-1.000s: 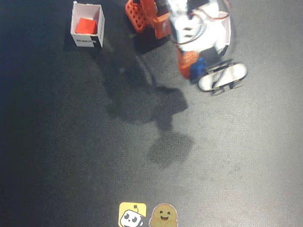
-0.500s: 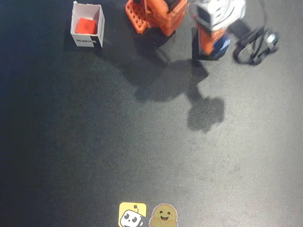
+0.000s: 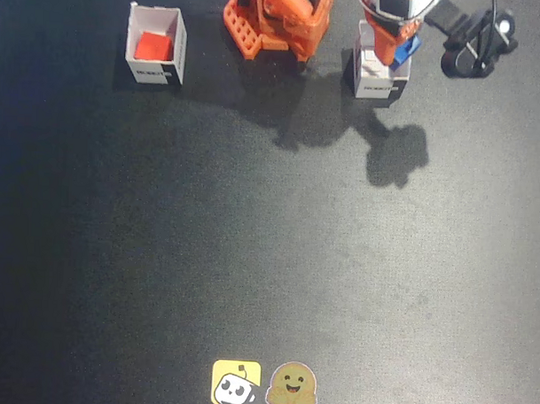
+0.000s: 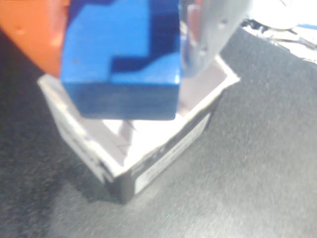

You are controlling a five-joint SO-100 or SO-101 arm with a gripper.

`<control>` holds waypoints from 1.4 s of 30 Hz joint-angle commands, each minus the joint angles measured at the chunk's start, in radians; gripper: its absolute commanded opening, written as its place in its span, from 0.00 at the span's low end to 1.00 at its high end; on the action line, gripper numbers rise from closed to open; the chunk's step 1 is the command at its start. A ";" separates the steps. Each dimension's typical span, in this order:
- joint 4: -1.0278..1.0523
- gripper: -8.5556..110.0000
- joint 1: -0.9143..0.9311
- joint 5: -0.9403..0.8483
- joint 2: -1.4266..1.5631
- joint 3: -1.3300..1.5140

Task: Put the red cube in the right box and the blue cube in the left box.

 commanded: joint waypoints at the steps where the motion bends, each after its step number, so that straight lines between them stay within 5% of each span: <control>1: -0.012 0.14 -0.017 0.003 0.051 0.012; 24: -0.049 0.22 -0.058 -0.020 0.127 0.069; 32: -0.037 0.09 0.000 -0.037 0.127 0.071; 42: -0.057 0.07 0.137 -0.106 0.008 -0.052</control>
